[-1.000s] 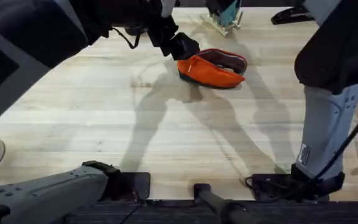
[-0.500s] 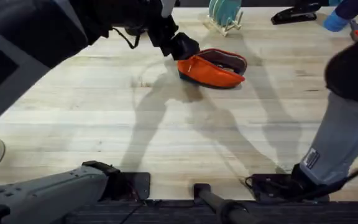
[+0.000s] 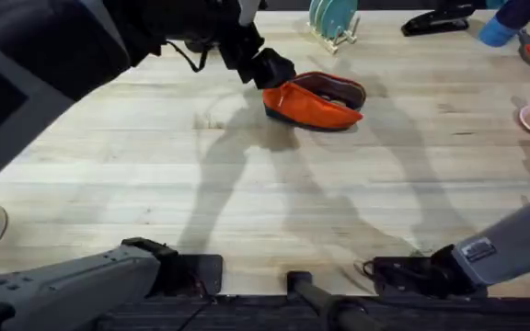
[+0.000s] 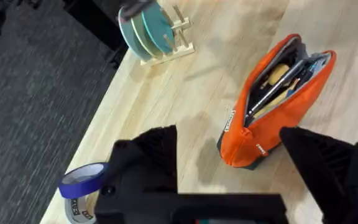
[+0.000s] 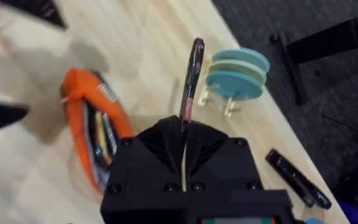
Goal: Unzip the bag, pick up the pens from the table one at a time and place them inside, then zip the bag closed.
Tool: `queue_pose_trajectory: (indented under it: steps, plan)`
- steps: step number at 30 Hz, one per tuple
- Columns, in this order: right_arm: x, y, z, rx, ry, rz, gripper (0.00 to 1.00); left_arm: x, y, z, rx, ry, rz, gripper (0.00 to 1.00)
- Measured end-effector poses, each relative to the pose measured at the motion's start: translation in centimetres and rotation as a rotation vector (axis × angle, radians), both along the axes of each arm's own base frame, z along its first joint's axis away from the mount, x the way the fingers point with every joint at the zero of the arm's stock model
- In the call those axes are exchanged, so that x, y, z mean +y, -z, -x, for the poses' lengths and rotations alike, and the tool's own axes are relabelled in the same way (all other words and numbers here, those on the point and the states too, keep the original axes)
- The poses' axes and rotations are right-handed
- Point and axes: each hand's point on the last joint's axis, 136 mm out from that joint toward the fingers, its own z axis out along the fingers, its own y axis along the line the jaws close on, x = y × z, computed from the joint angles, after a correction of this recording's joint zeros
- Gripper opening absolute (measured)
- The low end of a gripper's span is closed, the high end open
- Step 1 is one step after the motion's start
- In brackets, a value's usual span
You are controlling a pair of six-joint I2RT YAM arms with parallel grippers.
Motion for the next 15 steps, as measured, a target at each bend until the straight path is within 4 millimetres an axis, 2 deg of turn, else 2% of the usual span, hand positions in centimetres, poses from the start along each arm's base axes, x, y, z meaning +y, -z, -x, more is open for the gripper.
queue_pose_trajectory:
  steps: [5, 15]
  plan:
    - [-0.7, 0.1, 3.3, -0.001, -0.023, 0.008, 0.032, 0.0, 0.0, 0.0, 0.0, 0.0, 0.0, 0.993]
    - [-1.6, 2.5, 8.0, 0.026, -0.04, 0.018, 0.031, 0.0, 0.0, 0.0, 0.0, 0.0, 0.0, 0.993]
